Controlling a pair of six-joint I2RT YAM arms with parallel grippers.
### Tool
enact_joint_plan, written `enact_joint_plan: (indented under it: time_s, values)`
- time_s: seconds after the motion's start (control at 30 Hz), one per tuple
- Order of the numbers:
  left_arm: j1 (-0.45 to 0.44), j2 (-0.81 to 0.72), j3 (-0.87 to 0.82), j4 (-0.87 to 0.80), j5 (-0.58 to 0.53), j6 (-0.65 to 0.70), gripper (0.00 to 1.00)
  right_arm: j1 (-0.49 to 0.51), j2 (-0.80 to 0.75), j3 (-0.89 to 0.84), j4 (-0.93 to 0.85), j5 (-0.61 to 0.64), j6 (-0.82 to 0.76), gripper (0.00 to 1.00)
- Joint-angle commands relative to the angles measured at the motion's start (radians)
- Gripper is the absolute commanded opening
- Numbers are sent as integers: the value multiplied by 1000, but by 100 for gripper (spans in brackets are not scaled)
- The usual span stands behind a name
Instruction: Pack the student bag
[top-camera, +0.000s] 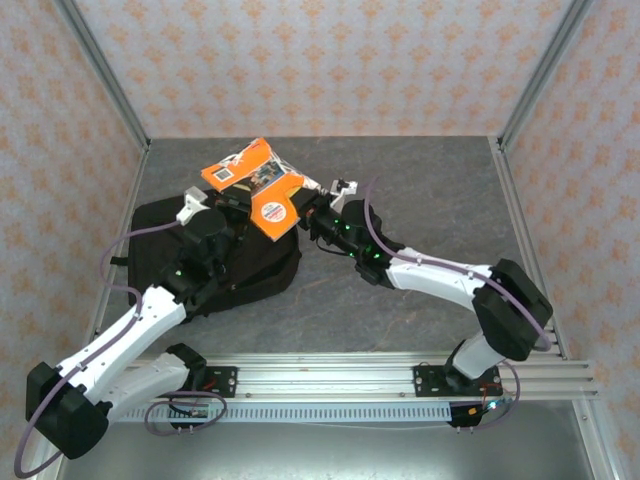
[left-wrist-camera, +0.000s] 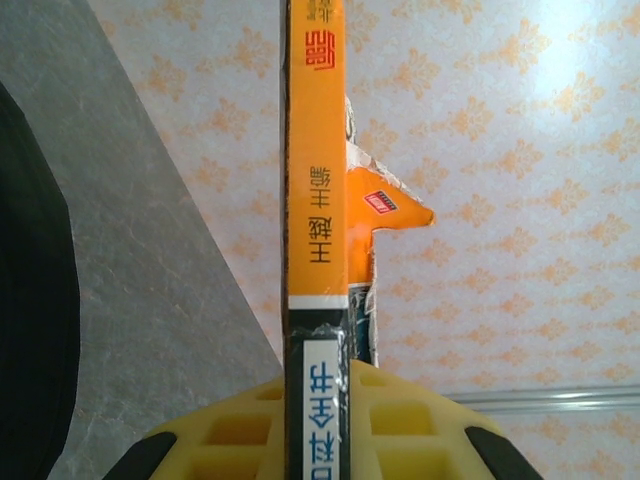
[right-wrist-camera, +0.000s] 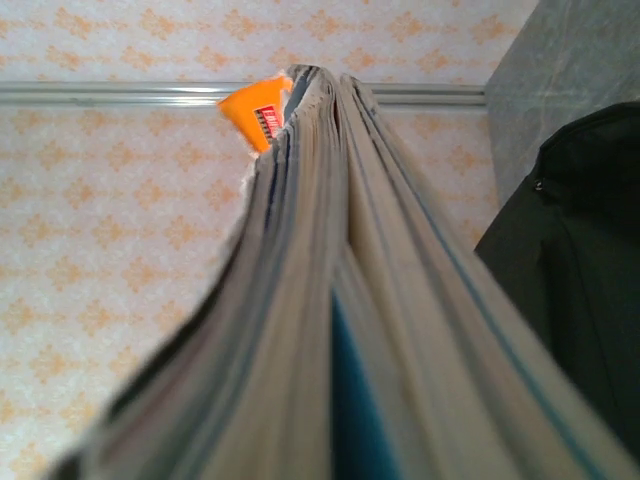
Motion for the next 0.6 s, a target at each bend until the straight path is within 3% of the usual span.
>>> enact_joint_plan:
  time_s: [0.0, 0.13, 0.2, 0.33, 0.57]
  values:
    - [3, -19, 38, -87, -13, 89, 0, -20, -78, 14, -116, 79, -115, 0]
    - [4, 16, 199, -411, -49, 264, 37, -82, -215, -9, -362, 133, -232, 0]
    - [7, 78, 302, -570, -47, 364, 46, -118, -290, -17, -482, 152, -308, 0]
    - [8, 269, 504, -842, 6, 529, 53, -185, -443, -42, -689, 200, -453, 0]
    - [7, 432, 469, -815, 221, 503, 51, -290, -656, -109, -885, 211, -575, 0]
